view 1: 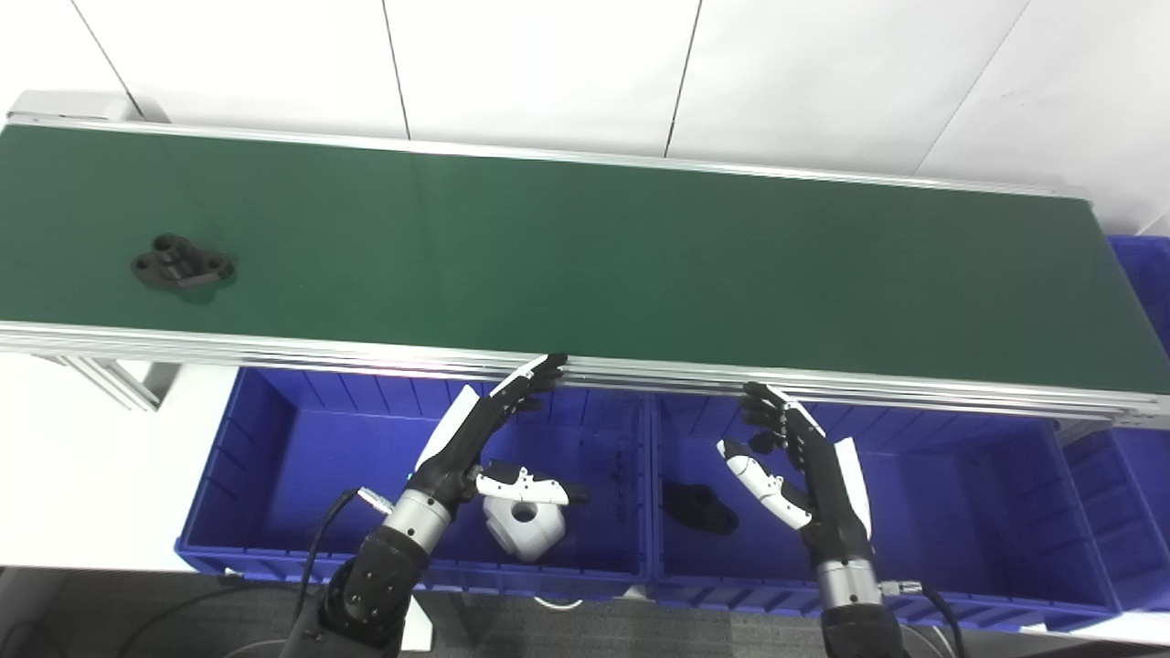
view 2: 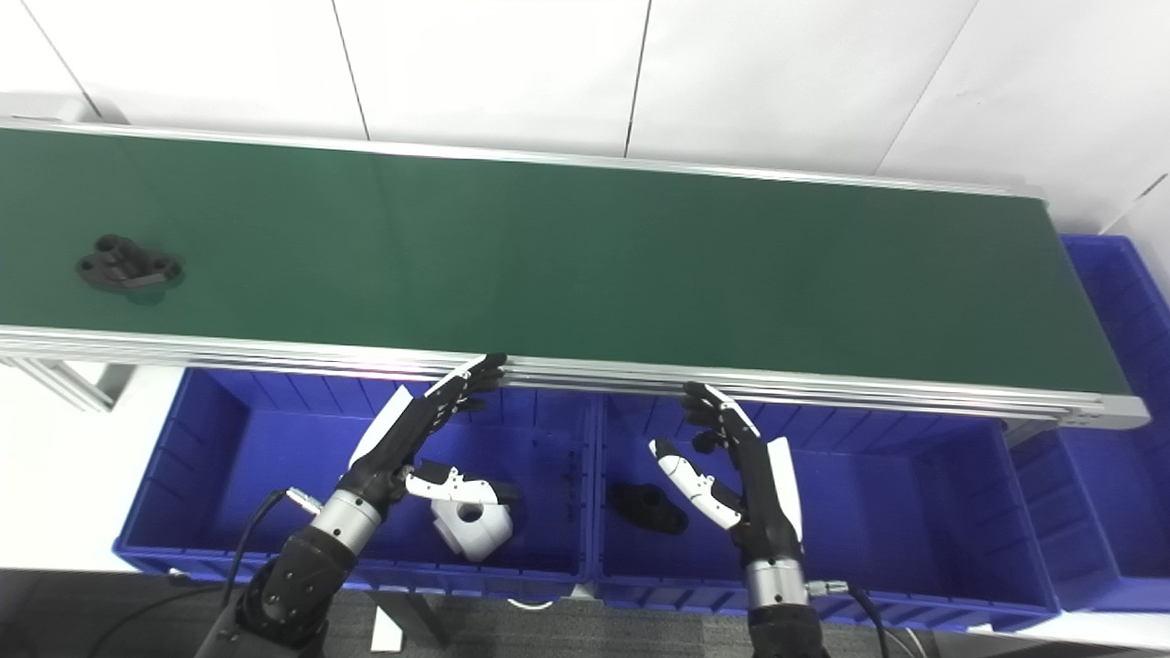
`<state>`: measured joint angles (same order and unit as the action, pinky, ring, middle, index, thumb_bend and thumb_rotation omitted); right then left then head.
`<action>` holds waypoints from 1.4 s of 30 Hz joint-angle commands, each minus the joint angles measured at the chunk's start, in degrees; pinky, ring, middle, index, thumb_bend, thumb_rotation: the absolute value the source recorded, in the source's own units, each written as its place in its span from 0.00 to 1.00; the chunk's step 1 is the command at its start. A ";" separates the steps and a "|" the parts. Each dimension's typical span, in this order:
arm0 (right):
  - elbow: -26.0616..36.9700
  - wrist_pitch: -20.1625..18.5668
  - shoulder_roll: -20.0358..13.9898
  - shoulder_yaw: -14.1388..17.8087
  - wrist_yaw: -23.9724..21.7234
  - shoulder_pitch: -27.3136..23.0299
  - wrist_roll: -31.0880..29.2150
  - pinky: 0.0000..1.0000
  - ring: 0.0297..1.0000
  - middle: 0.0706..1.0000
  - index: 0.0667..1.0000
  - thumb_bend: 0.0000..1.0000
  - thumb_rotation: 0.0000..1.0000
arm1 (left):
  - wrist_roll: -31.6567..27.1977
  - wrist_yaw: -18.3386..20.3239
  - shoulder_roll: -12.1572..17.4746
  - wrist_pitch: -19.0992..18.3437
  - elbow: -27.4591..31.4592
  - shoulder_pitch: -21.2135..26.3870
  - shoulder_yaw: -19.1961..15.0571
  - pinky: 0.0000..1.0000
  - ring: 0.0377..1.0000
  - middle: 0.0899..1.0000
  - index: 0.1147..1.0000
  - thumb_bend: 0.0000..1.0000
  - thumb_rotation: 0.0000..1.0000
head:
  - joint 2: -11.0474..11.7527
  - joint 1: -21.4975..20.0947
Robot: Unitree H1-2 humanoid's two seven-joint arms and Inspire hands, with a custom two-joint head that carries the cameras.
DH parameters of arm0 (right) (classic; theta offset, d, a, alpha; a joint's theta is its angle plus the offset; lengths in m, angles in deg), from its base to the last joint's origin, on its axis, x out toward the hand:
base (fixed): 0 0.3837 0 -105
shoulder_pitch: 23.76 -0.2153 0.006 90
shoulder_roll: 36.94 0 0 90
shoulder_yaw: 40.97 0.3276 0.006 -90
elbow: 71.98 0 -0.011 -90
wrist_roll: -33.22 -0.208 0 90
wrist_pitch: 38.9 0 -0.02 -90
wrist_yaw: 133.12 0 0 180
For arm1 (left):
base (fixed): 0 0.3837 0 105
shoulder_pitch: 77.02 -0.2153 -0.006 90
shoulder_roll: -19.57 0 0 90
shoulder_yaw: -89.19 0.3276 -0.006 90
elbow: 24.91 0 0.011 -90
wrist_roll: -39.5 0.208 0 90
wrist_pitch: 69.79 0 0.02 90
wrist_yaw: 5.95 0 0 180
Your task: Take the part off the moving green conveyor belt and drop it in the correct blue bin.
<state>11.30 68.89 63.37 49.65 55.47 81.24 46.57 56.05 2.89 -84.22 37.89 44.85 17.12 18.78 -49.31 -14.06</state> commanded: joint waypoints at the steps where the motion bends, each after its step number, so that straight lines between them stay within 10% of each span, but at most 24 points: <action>1: 1.95 0.15 0.00 0.43 0.36 -0.11 0.07 0.72 0.75 0.76 0.78 0.61 0.53 | -0.21 -0.35 -0.14 1.77 1.50 1.42 -0.04 0.82 0.87 0.89 0.89 0.71 0.28 | -0.03 0.05; 37: 1.97 -0.43 -0.15 0.31 -0.33 -0.24 -0.26 0.71 0.75 0.77 0.79 0.60 0.52 | 0.18 -0.12 -0.08 1.06 1.64 1.54 0.17 0.81 0.87 0.89 0.90 0.71 0.29 | -0.02 0.12; 42: 1.26 -0.27 -0.79 0.35 0.07 0.10 0.63 0.73 0.76 0.77 0.79 0.61 0.56 | 0.79 -0.72 -0.49 1.53 0.66 1.36 0.50 0.82 0.88 0.90 0.90 0.71 0.30 | 2.40 7.59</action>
<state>11.41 68.21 63.22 49.64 55.35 81.27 46.76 56.36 2.97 -84.23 37.80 44.69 17.13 19.08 -46.85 -6.50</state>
